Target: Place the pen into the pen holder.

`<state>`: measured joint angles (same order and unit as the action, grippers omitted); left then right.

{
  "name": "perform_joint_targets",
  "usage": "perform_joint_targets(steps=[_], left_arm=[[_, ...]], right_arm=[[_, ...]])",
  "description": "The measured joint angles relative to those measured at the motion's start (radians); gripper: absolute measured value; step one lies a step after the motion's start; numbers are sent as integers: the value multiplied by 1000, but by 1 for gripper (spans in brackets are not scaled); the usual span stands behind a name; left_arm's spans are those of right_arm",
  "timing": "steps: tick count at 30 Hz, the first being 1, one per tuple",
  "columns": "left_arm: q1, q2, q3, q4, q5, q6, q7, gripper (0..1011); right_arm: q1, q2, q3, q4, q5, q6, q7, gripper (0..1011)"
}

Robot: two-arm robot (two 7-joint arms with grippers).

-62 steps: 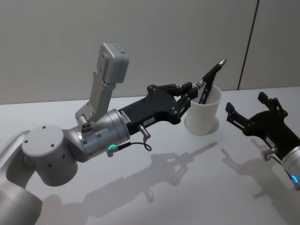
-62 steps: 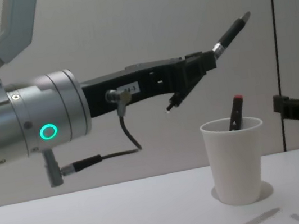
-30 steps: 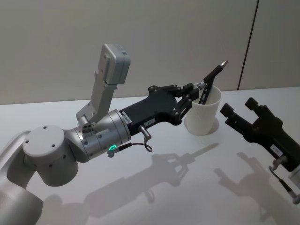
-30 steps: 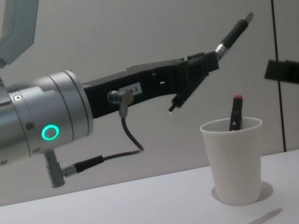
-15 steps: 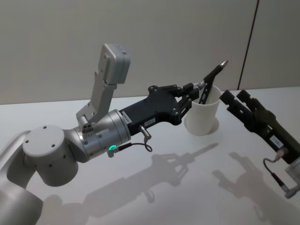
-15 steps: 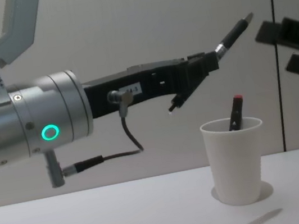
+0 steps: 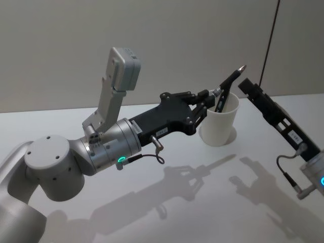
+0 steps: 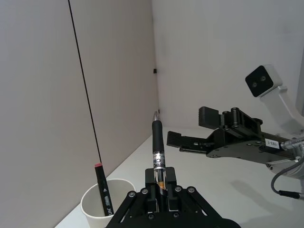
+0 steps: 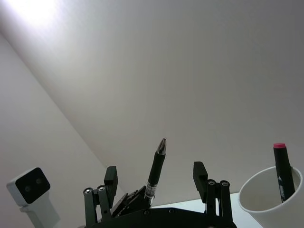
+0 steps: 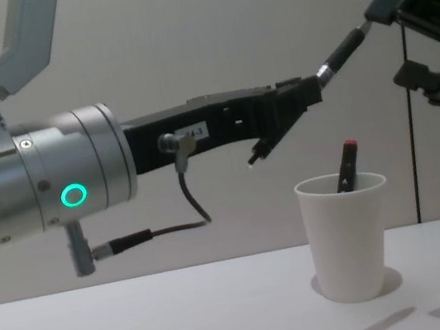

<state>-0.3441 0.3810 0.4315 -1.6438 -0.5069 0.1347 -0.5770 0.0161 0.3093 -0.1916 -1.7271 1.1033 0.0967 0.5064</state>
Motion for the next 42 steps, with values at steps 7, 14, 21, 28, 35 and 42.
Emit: perform_joint_targets(steps=[7, 14, 21, 28, 35, 42], left_arm=[[0, 0, 0, 0, 0, 0, 0, 132], [0, 0, 0, 0, 0, 0, 0, 132], [0, 0, 0, 0, 0, 0, 0, 132], [0, 0, 0, 0, 0, 0, 0, 132], [0, 0, 0, 0, 0, 0, 0, 132], [0, 0, 0, 0, 0, 0, 0, 132]], right_arm=[[38, -21, -10, 42, 27, 14, 20, 1001], [67, -37, -20, 75, 39, 26, 31, 1001], [91, -52, -31, 100, 44, 35, 31, 1001], [106, -62, -42, 115, 44, 41, 28, 1001], [117, -70, -52, 122, 44, 44, 24, 1001], [124, -74, -58, 125, 43, 45, 21, 957]])
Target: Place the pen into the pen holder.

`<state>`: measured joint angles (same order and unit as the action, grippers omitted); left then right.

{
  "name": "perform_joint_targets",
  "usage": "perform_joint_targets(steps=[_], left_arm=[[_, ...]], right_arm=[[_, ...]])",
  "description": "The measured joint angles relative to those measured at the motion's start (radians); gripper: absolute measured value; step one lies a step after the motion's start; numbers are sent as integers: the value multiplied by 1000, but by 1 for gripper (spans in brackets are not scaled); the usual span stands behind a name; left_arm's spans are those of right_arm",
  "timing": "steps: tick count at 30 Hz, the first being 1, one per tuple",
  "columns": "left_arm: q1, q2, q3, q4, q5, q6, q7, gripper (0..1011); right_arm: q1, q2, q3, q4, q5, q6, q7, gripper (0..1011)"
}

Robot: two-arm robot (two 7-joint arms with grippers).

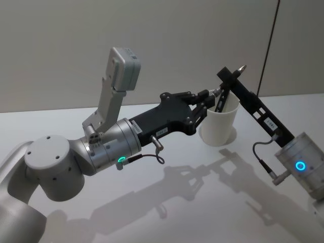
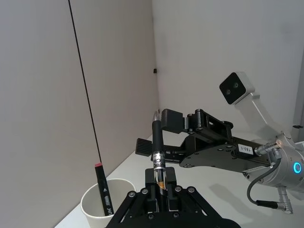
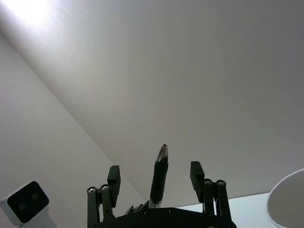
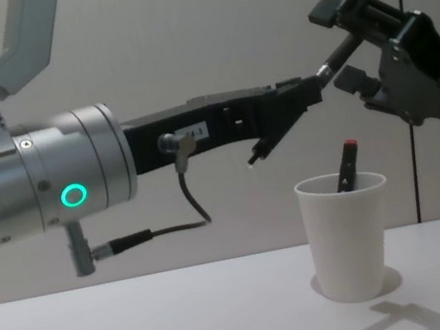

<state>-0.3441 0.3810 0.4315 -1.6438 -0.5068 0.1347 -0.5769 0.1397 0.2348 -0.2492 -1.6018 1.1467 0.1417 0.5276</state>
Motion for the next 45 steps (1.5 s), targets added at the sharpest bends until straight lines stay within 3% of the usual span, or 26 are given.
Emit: perform_joint_targets(steps=[7, 27, 45], left_arm=[[0, 0, 0, 0, 0, 0, 0, 132], [0, 0, 0, 0, 0, 0, 0, 132], [0, 0, 0, 0, 0, 0, 0, 134]], right_arm=[[4, -3, -4, 2, 0, 1, -1, 800], [7, -6, -7, 5, -2, 2, -2, 145], [8, -6, -8, 5, -1, 2, -3, 126]])
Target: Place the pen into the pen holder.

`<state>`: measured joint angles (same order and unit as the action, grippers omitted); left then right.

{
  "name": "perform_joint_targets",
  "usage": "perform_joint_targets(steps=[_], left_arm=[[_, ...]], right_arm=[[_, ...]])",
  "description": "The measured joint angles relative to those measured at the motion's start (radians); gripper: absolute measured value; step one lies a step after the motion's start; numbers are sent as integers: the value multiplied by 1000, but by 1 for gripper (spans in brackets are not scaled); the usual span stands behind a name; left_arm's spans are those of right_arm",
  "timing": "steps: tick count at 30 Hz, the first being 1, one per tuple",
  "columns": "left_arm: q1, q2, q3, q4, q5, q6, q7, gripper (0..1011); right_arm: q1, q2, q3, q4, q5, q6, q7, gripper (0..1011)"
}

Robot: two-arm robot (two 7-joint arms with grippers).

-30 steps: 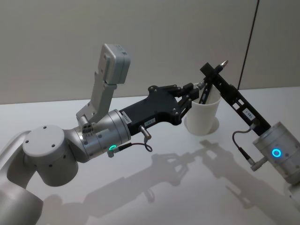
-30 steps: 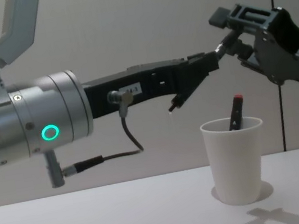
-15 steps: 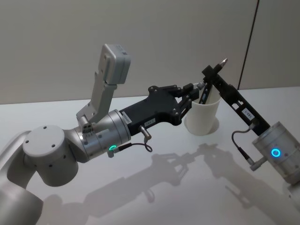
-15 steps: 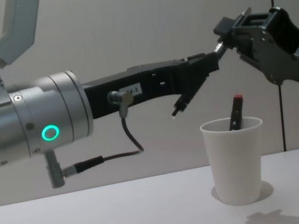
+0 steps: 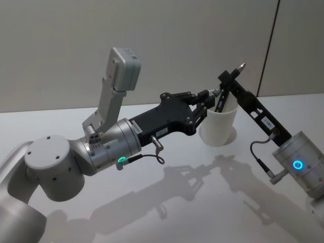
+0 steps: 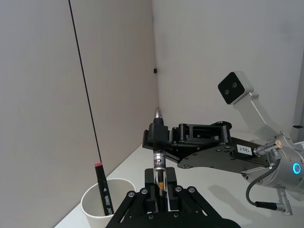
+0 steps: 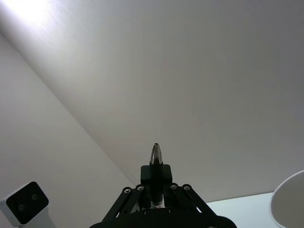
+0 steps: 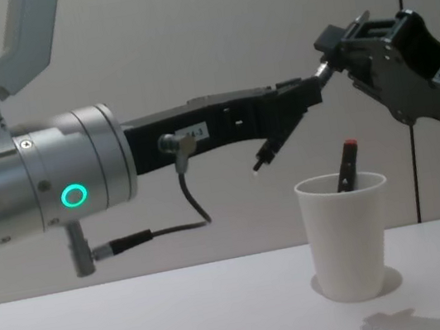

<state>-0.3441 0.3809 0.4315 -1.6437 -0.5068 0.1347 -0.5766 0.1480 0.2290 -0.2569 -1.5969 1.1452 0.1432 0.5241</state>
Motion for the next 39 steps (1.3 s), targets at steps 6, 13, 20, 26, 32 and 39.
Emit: perform_joint_targets(steps=[6, 13, 20, 26, 32, 39], left_arm=[[0, 0, 0, 0, 0, 0, 0, 286], [0, 0, 0, 0, 0, 0, 0, 495], [0, 0, 0, 0, 0, 0, 0, 722], [0, 0, 0, 0, 0, 0, 0, 901], [0, 0, 0, 0, 0, 0, 0, 1001], [0, 0, 0, 0, 0, 0, 0, 1001]], right_arm=[[0, 0, 0, 0, 0, 0, -1, 126], [0, 0, 0, 0, 0, 0, -1, 126], [0, 0, 0, 0, 0, 0, 0, 126], [1, 2, 0, 0, 0, -2, 0, 126], [6, 12, 8, 1, -19, -22, 2, 126], [14, 29, 21, 3, -58, -56, 2, 126]])
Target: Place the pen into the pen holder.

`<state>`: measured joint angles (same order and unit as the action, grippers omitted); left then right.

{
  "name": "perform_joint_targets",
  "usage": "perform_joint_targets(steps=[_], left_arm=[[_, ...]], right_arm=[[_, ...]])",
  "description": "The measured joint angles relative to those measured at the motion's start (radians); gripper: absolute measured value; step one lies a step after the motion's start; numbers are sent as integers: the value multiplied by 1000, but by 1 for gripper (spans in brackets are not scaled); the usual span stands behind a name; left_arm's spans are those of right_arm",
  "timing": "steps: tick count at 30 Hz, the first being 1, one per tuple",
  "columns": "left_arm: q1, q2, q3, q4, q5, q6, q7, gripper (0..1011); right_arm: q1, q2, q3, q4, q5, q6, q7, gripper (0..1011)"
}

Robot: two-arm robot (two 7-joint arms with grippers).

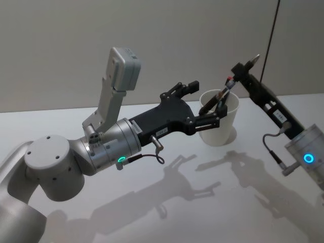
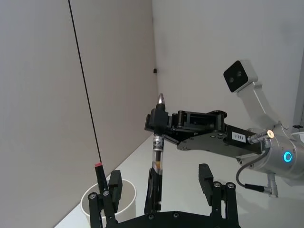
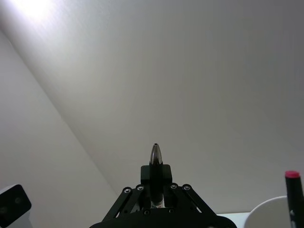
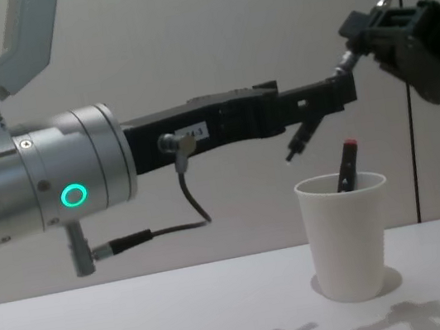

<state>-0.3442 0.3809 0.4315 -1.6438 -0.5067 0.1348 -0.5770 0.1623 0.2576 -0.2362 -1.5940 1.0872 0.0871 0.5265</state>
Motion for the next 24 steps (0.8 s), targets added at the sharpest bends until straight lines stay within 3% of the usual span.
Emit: perform_joint_targets(steps=[14, 21, 24], left_arm=[[0, 0, 0, 0, 0, 0, 0, 1001], [0, 0, 0, 0, 0, 0, 0, 1001], [0, 0, 0, 0, 0, 0, 0, 1001]], right_arm=[[40, 42, 29, 20, -164, -89, 3, 126], [73, 49, 32, 44, -265, -125, 7, 126], [97, 48, 31, 66, -329, -146, 7, 126]])
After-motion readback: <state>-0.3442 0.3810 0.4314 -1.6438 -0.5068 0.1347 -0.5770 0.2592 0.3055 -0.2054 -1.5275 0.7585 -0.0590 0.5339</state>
